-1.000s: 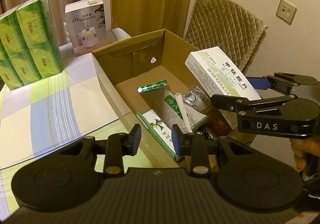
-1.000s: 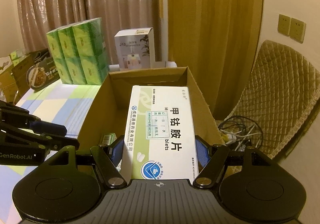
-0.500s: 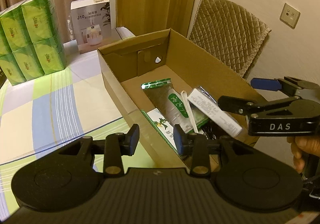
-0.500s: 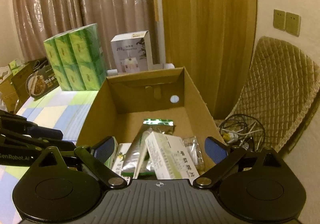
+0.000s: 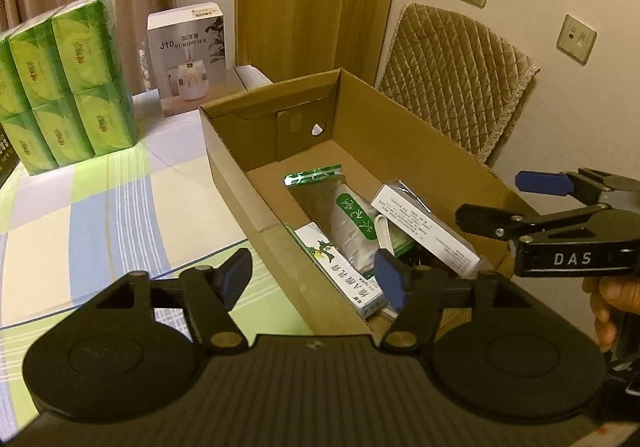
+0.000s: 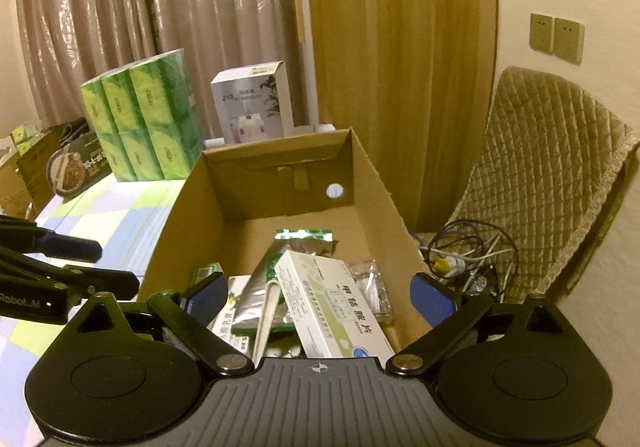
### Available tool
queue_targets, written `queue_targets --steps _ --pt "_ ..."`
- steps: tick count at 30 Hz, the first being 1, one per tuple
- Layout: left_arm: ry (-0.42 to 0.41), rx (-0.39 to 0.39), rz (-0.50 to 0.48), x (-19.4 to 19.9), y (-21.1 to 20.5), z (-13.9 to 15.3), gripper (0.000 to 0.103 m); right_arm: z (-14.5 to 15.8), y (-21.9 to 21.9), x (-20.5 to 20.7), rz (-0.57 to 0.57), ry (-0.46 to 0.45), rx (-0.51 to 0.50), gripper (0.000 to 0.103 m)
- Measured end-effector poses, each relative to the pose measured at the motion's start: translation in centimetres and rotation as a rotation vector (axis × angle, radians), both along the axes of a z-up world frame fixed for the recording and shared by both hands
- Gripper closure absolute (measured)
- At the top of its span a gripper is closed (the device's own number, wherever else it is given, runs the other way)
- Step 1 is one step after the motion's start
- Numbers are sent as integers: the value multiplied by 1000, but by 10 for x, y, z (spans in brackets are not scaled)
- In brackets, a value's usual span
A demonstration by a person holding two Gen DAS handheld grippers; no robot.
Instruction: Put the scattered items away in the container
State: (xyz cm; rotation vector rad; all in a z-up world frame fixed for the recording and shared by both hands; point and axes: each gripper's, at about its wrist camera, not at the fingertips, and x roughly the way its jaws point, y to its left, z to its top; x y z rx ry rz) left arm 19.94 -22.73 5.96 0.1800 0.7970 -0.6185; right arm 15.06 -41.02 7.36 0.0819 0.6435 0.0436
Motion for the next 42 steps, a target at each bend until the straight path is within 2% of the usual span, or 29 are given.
queue_targets --steps 5,11,22,29,35,42 --pt "-18 -8 22 -7 3 2 13 1 -4 -10 -9 4 -3 4" --pt "-27 -30 55 -19 10 3 2 2 -5 -22 -1 13 -1 2" --pt "-22 -32 154 -46 20 13 1 8 4 -47 5 32 -11 2" --pt "5 -60 169 -68 23 23 1 14 6 -63 -1 54 19 2" --pt "-3 -108 194 -89 32 32 1 23 8 -78 -2 62 18 2" --pt "-6 -95 207 -105 39 39 1 30 13 -96 -11 67 11 2"
